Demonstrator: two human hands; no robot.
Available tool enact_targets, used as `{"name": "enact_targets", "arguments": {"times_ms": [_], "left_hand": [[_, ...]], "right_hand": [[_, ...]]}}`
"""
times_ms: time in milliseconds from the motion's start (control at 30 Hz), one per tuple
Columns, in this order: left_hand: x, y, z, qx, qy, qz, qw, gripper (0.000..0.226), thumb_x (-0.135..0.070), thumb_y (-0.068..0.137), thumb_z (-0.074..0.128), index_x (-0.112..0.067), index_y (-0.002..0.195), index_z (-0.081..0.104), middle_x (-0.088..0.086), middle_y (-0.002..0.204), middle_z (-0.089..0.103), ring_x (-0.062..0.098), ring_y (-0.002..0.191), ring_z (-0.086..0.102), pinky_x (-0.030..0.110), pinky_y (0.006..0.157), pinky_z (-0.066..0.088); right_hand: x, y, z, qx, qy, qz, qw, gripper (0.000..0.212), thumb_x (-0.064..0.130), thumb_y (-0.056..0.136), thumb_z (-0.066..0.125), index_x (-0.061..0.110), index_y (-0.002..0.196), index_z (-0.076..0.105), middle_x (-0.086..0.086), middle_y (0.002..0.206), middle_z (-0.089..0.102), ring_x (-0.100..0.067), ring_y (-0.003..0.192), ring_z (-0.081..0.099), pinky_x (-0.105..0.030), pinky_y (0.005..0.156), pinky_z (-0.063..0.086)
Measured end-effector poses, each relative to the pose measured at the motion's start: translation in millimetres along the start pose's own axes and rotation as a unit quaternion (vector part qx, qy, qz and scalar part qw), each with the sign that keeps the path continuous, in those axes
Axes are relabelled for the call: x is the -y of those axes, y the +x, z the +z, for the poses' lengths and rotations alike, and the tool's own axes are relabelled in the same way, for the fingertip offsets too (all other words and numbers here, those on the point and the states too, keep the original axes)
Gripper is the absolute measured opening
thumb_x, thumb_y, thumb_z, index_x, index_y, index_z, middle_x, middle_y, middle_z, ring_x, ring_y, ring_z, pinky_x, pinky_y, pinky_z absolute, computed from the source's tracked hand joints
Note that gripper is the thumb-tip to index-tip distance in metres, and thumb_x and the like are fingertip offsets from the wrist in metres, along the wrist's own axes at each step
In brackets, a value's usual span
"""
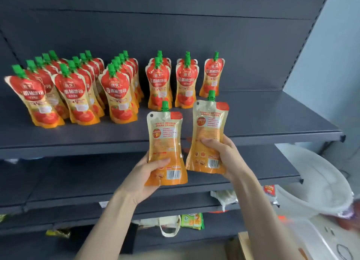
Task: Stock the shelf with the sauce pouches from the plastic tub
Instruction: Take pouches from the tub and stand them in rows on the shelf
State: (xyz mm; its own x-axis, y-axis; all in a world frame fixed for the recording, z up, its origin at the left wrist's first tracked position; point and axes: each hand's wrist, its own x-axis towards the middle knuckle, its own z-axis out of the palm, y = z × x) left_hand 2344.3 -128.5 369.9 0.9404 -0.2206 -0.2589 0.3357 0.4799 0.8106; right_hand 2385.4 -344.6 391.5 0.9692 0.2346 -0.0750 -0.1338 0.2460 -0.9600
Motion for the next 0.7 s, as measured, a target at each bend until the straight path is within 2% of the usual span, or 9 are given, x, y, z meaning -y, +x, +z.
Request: {"name": "enact_targets", "arguments": {"times_ms": [100,133,200,300,367,433,533,633,700], "left_hand": [[-24,17,-8,-0.008,-0.006,0.019,1.0,0.048,-0.021,0.067,0.074,-0.02,0.115,0.063,0.009,0.105,0.072,0.025,0.094,0.07,0.032,0.062,0.057],[-31,23,-10,0.006,-0.007,0.026,1.0,0.043,-0.027,0.072,0.071,-0.023,0.114,0.065,0.009,0.107,0.072,0.025,0.095,0.07,0.032,0.063,0.057],[-45,35,-12,0.037,0.003,0.036,0.999,0.034,-0.043,0.083,0.061,-0.029,0.113,0.067,0.009,0.113,0.069,0.025,0.103,0.067,0.034,0.068,0.057],[-58,55,-14,0.034,0.041,0.049,0.997,0.044,-0.064,0.085,0.046,-0.037,0.113,0.066,0.003,0.118,0.068,0.021,0.109,0.064,0.035,0.078,0.056],[-66,67,-14,0.024,0.05,0.057,0.997,0.044,-0.067,0.083,0.043,-0.04,0.108,0.068,-0.001,0.117,0.068,0.018,0.108,0.064,0.038,0.082,0.052],[-72,77,-11,0.02,0.053,0.068,0.996,0.039,-0.065,0.081,0.047,-0.041,0.101,0.071,-0.003,0.114,0.07,0.016,0.105,0.066,0.035,0.078,0.055],[-78,92,-10,0.041,0.053,0.084,0.994,0.047,-0.061,0.081,0.054,-0.035,0.121,0.059,0.003,0.116,0.069,0.022,0.108,0.065,0.036,0.08,0.057],[-83,106,-7,0.03,0.103,0.109,0.988,0.065,-0.064,0.073,0.063,-0.038,0.131,0.049,-0.002,0.122,0.065,0.02,0.112,0.062,0.041,0.091,0.049],[-84,115,-3,-0.011,0.148,0.128,0.981,0.064,-0.066,0.064,0.07,-0.042,0.123,0.056,-0.008,0.117,0.067,0.014,0.111,0.062,0.037,0.09,0.047]], "right_hand": [[2,19,13,0.0,0.017,-0.015,1.0,0.027,0.018,0.088,0.063,0.02,0.114,0.057,-0.011,0.1,0.074,-0.031,0.088,0.071,-0.039,0.064,0.058],[4,25,17,0.005,0.029,-0.017,0.999,0.029,0.025,0.089,0.061,0.019,0.117,0.056,-0.015,0.103,0.072,-0.034,0.09,0.071,-0.042,0.066,0.058],[10,37,25,0.003,0.043,0.0,0.999,0.049,0.05,0.086,0.056,0.018,0.123,0.056,-0.02,0.106,0.07,-0.037,0.093,0.069,-0.043,0.069,0.057],[21,57,29,0.001,0.018,0.026,0.999,0.069,0.077,0.076,0.04,0.026,0.115,0.066,-0.017,0.109,0.07,-0.034,0.099,0.069,-0.044,0.074,0.058],[25,70,28,-0.004,0.01,0.025,1.0,0.065,0.078,0.077,0.037,0.031,0.106,0.071,-0.014,0.109,0.071,-0.031,0.1,0.069,-0.043,0.075,0.058],[27,82,26,0.003,0.012,0.025,1.0,0.065,0.077,0.079,0.039,0.028,0.109,0.07,-0.015,0.112,0.07,-0.032,0.103,0.067,-0.048,0.082,0.057],[29,99,21,0.022,0.003,0.022,1.0,0.063,0.076,0.078,0.045,0.029,0.114,0.067,-0.012,0.115,0.069,-0.029,0.106,0.066,-0.051,0.087,0.054],[31,114,16,0.033,-0.022,-0.006,0.999,0.064,0.073,0.071,0.057,0.033,0.121,0.061,-0.007,0.115,0.069,-0.022,0.103,0.067,-0.04,0.075,0.057],[32,125,14,0.03,-0.052,-0.031,0.998,0.066,0.071,0.068,0.062,0.032,0.122,0.061,0.0,0.11,0.07,-0.016,0.098,0.066,-0.032,0.075,0.054]]}}
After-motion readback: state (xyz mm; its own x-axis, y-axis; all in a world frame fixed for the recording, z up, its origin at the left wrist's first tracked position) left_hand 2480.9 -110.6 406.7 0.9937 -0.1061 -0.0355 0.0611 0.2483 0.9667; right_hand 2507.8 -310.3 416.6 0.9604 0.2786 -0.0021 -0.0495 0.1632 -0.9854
